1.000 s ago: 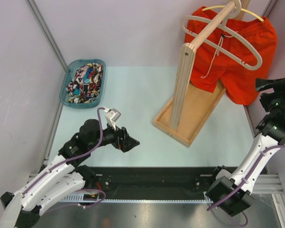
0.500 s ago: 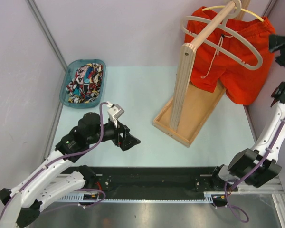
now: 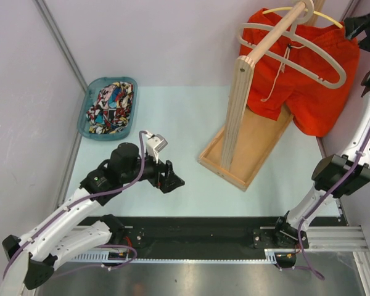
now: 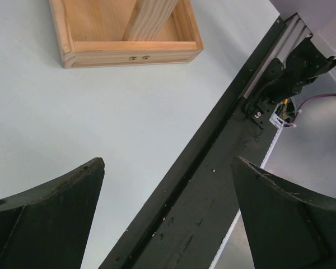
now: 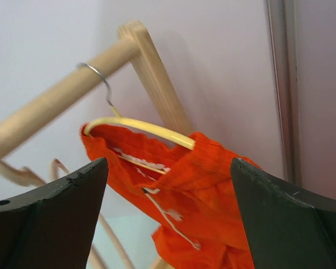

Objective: Remove the shorts from the hanger

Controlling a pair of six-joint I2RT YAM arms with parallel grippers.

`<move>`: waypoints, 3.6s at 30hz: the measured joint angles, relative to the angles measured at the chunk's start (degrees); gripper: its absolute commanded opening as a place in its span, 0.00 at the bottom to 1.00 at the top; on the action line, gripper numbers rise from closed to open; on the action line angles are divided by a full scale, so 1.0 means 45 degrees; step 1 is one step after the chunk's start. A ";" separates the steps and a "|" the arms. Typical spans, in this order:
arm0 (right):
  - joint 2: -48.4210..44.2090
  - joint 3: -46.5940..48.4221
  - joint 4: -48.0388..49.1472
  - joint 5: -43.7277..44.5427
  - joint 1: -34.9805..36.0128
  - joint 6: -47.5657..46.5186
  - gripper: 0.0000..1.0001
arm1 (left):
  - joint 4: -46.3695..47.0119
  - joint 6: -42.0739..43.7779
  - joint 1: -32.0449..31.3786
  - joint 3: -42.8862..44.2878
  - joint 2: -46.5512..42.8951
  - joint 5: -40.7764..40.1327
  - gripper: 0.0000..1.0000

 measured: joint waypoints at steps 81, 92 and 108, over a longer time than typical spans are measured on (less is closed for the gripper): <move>-0.2268 -0.7053 0.0981 0.3687 0.1894 -0.7043 0.00 | 0.0355 -0.0248 0.0005 0.0661 0.1642 -0.0617 1.00; -0.4940 -1.0433 0.0311 0.3988 0.1511 -0.5887 0.00 | 0.0520 -0.0257 0.0000 0.0670 0.1642 -0.0146 1.00; -0.7300 -1.2332 -0.5013 0.5323 0.2113 -0.2900 0.00 | 0.0947 -0.0918 0.0000 0.0753 0.1132 0.0277 1.00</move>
